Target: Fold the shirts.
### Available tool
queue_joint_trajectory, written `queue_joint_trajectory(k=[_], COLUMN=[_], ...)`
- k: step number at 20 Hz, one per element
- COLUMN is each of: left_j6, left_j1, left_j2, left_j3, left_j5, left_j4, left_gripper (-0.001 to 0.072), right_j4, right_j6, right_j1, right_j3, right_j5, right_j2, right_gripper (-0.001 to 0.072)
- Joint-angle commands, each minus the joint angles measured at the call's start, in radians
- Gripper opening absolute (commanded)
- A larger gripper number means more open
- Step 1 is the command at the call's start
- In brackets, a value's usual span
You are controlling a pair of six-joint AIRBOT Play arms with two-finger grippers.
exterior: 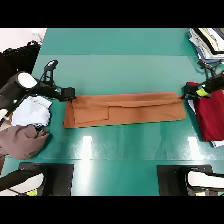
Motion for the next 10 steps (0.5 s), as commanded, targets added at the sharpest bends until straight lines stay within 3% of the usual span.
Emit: queue_joint_trajectory(k=[1,2,3,4,9,10], left_j6=[0.002,-0.001,-0.001,0.0,0.011,0.011], left_j1=[0.0,0.0,0.0,0.0,0.0,0.0], left_j2=[-0.085,-0.084,-0.084,-0.084,-0.083,-0.083], left_j3=[0.029,0.029,0.033,0.046,0.182,0.187], left_j5=[0.086,0.09,0.087,0.064,-0.191,-0.206], left_j4=[0.006,0.006,0.006,0.007,0.017,0.01], left_gripper=[0.0101,0.0396,0.0597,0.06,0.0598,0.0496], right_j4=[0.126,0.175,0.211,0.236,0.244,0.244], right_j6=[-0.014,-0.026,-0.033,-0.046,-0.131,-0.146], right_j1=[0.002,-0.008,-0.021,-0.037,-0.173,-0.206], right_j3=[0.136,0.168,0.194,0.216,0.127,0.087], right_j5=[0.008,0.018,0.033,0.063,0.145,0.147], right_j2=[-0.156,-0.185,-0.206,-0.22,-0.165,-0.153], right_gripper=[0.0057,0.0243,0.04,0.044,0.044,0.044])
